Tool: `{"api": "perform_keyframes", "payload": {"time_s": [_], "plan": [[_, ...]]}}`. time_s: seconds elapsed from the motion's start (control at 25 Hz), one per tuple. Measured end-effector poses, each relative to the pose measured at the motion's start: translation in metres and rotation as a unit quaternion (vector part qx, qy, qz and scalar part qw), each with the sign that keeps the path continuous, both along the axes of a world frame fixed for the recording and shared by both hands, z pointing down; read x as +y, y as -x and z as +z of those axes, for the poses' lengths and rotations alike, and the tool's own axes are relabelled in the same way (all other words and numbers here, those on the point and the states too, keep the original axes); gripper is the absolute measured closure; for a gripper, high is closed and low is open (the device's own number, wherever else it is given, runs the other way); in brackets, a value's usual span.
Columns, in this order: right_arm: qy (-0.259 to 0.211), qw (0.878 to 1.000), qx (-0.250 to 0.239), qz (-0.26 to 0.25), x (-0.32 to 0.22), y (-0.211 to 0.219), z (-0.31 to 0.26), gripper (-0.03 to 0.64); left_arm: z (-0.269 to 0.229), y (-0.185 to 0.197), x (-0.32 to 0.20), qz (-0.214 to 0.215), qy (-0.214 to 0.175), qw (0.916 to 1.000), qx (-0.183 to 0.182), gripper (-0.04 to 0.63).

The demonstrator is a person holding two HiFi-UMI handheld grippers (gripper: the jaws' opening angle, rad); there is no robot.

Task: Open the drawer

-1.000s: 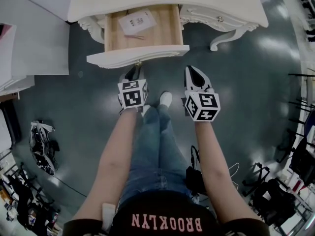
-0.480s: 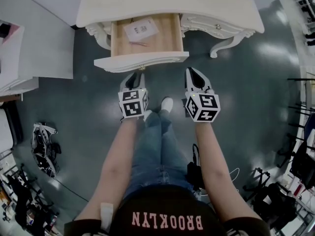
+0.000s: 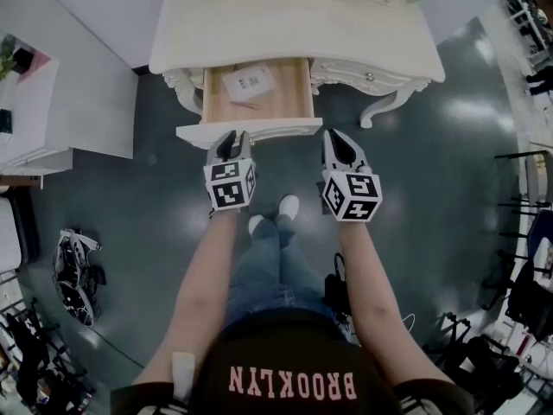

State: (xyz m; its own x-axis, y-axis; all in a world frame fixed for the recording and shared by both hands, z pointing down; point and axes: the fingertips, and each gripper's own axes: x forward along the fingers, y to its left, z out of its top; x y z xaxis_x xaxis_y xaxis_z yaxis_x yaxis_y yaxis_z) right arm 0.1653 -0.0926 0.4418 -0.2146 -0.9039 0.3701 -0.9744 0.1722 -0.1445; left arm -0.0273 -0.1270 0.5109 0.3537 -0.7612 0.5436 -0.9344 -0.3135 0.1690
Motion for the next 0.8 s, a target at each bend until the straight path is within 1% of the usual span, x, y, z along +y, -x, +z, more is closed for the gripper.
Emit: {"api": "perform_keyframes", "payload": {"time_s": [0.16,0.32,0.44,0.52,0.64,0.8], "plan": [[-0.012,1.000,0.000,0.002,-0.007,-0.004,-0.021,0.620,-0.029,-0.001,-0.012,0.001,-0.021,0.9998,0.004,0.517],[-0.024,1.000,-0.004,0.001,-0.011,-0.004,-0.043,0.620,-0.059,-0.002,-0.018,0.022,-0.047,0.9986,0.008,0.518],[-0.038,0.999,-0.004,-0.001,-0.018,-0.004,-0.061,0.620,-0.081,0.000,-0.025,0.024,-0.068,0.9973,0.012,0.557],[-0.050,0.999,0.002,-0.001,-0.021,-0.004,-0.075,0.620,-0.095,0.001,-0.028,0.023,-0.080,0.9965,0.009,0.578],[-0.075,0.997,0.014,-0.005,-0.023,-0.003,-0.100,0.620,-0.119,-0.001,-0.031,0.029,-0.105,0.9940,0.005,0.588],[-0.116,0.992,0.046,-0.015,-0.028,-0.002,-0.132,0.620,-0.155,-0.008,-0.036,0.043,-0.152,0.9875,0.005,0.589]]}}
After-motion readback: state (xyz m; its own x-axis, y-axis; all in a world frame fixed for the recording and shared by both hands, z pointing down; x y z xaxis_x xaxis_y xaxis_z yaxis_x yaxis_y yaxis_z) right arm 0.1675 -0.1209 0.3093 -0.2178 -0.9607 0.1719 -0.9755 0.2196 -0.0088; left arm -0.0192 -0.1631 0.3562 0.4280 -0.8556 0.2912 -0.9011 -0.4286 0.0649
